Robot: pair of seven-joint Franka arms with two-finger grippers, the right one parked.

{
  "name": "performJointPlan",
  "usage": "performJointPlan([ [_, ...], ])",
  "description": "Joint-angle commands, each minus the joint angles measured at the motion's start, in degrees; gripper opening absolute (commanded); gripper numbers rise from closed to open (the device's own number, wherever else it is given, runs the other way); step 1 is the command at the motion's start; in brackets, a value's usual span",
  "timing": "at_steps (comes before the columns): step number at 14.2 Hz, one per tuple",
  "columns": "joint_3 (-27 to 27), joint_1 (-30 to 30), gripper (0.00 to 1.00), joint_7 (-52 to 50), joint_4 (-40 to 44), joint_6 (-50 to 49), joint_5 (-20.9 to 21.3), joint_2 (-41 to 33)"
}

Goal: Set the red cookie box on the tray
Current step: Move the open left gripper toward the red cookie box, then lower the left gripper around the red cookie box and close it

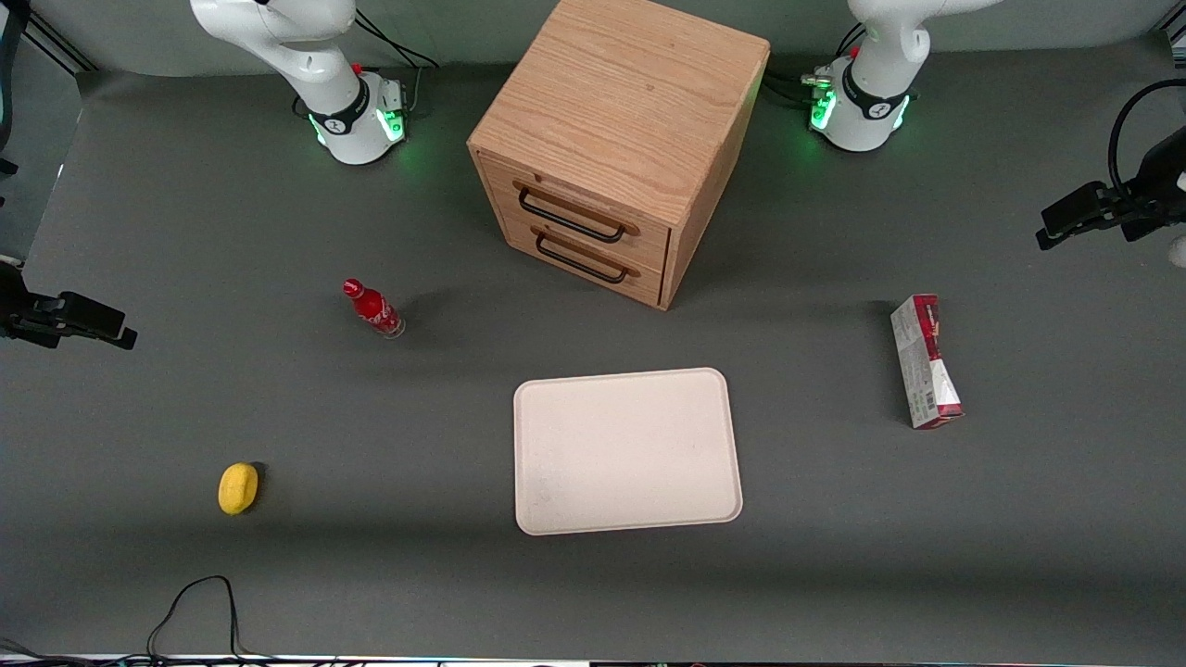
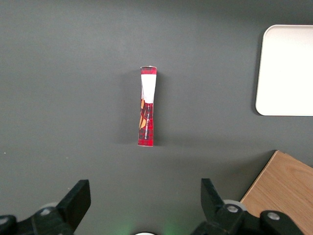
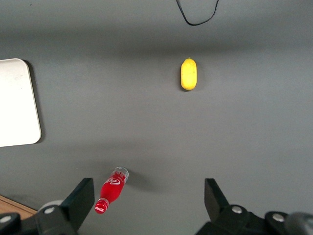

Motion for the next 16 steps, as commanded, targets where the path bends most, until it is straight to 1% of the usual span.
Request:
performJointPlan([
  [1,-0.7,0.8,1.0,1.4,0.3,-0.9,-0.3,0.0],
  [3,-0.7,0.9,1.0,2.9,-0.9,0.4,-0.1,0.5],
  [4,-0.6,1.0,1.0,3.9,-2.5,1.8,0.5,1.4],
  [5,-0.7,0.9,1.0,4.4,-5.7,4.1,2.1,1.7],
  [8,-0.8,0.9,1.0,4.5,-17.7,19.5,3.6,2.5],
  [10,-0.8,0.8,1.0,4.5,-22.6,27.9,6.0,5.0],
  [14,-0.8,0.6,1.0,4.2,-23.5,40.0,7.1,15.3],
  [16,-0.8,0.3,1.0,3.8,-24.7,45.6,7.9,18.5],
])
